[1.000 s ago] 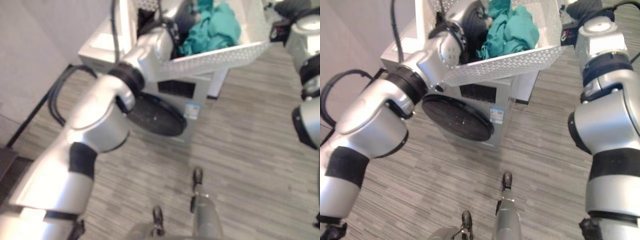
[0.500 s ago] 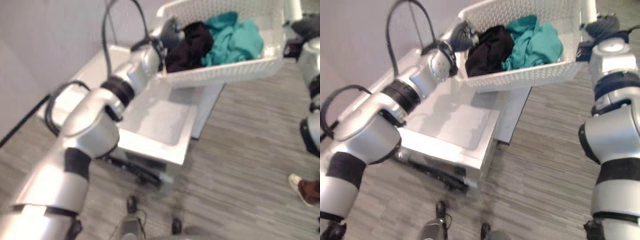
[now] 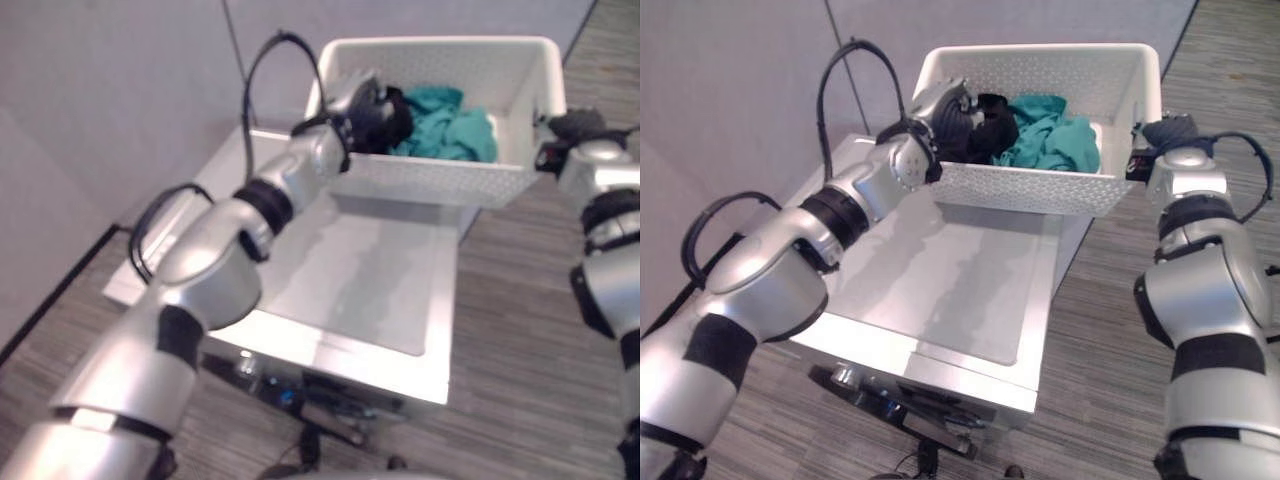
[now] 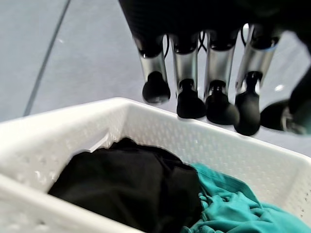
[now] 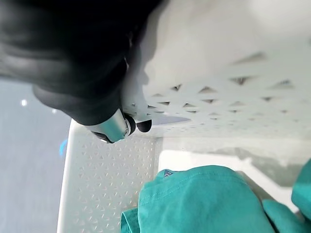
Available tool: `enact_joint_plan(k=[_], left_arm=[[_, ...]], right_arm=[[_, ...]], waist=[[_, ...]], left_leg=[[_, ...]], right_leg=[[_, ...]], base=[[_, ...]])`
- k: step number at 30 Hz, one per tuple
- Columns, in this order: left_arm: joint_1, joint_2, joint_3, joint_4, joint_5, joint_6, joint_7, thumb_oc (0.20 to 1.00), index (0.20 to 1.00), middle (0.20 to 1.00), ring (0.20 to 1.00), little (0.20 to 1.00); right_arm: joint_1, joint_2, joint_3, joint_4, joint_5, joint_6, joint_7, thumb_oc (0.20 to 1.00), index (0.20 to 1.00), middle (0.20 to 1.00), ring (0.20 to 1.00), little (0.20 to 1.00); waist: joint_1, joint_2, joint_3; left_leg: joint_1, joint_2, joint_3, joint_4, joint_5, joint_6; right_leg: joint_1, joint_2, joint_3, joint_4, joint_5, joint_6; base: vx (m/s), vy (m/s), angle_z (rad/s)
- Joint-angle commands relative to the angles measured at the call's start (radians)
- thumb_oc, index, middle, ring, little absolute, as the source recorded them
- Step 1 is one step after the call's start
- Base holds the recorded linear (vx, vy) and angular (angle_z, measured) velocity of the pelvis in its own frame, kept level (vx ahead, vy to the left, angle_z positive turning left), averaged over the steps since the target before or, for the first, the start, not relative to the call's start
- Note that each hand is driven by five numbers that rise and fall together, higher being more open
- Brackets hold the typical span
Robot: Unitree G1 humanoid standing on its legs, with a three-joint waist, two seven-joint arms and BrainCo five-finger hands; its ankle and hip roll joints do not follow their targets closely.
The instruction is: Grab the laundry basket,head to the washer,open it,put in the laundry and shut it.
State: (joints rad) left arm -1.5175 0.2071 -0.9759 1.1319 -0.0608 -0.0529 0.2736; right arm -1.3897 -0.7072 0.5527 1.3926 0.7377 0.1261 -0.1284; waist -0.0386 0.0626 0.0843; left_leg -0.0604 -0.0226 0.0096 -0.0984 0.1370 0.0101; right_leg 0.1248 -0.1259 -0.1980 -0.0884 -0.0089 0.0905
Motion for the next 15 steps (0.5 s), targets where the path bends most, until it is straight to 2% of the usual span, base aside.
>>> enact_joint_plan(k=[1, 9, 15], left_arm=[[-0.117, 0.018, 0.005, 0.097, 0.01, -0.015, 0.024, 0.2, 0.2, 0.2, 0.2, 0.2], [-0.138, -0.022, 0.0, 0.106, 0.019, -0.009, 0.028, 0.2, 0.2, 0.2, 0.2, 0.2], [-0.122, -0.03, -0.001, 0.108, 0.023, 0.005, 0.035, 0.2, 0.2, 0.2, 0.2, 0.2]], right_arm=[[-0.116, 0.002, -0.028, -0.015, 0.064, -0.123, 0.017, 0.2, 0.2, 0.2, 0.2, 0.2], [-0.079, 0.176, -0.078, -0.015, 0.102, -0.129, 0.012, 0.2, 0.2, 0.2, 0.2, 0.2], [-0.056, 0.25, -0.103, -0.008, 0.148, -0.111, -0.005, 0.2, 0.2, 0.2, 0.2, 0.2]], waist=[[0.083, -0.021, -0.03], [0.139, -0.046, 0.006], [0.157, -0.057, 0.005]], left_leg=[[0.07, 0.135, 0.049, 0.082, -0.112, -0.102], [0.017, 0.14, 0.023, 0.111, -0.114, -0.096], [0.001, 0.132, 0.006, 0.134, -0.122, -0.094]], right_leg=[[-0.088, -0.047, 0.02, 0.101, -0.001, 0.087], [-0.113, -0.046, -0.009, 0.103, 0.007, 0.09], [-0.111, -0.056, -0.028, 0.124, 0.003, 0.087]], base=[[0.0, 0.023, 0.11], [-0.04, 0.018, 0.12], [0.01, 0.03, 0.18]])
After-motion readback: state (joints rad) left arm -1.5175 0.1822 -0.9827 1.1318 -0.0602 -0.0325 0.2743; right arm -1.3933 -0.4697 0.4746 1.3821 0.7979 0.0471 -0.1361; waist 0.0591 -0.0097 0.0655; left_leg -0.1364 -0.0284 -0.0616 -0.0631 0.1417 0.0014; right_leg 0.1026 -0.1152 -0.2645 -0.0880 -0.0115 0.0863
